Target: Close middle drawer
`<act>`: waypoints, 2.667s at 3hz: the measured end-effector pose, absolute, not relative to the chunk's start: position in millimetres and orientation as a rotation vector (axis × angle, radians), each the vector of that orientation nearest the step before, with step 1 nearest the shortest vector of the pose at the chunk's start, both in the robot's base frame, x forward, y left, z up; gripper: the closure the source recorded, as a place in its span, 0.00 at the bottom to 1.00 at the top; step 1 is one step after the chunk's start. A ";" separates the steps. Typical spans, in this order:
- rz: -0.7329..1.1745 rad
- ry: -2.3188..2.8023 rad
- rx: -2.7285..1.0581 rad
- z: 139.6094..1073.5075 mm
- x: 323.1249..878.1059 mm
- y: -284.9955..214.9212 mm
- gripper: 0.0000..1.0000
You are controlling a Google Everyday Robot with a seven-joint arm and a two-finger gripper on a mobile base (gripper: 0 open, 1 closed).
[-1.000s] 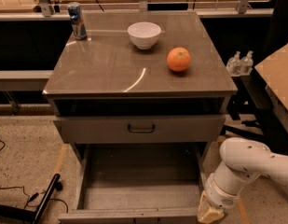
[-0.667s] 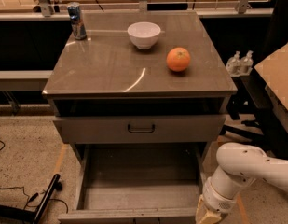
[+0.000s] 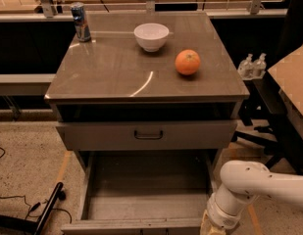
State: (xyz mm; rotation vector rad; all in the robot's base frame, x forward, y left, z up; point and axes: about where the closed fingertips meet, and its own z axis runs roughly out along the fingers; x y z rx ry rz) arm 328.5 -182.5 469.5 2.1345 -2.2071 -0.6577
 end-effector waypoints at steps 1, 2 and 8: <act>-0.637 -2.186 2.162 454.1 331.8 -177.3 1.00; -0.624 -2.176 2.184 441.6 337.6 -174.5 1.00; -0.514 -2.336 2.285 424.5 414.3 -189.9 1.00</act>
Offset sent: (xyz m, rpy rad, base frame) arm 0.0196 0.0109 -0.0421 -0.0086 -0.0471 0.0475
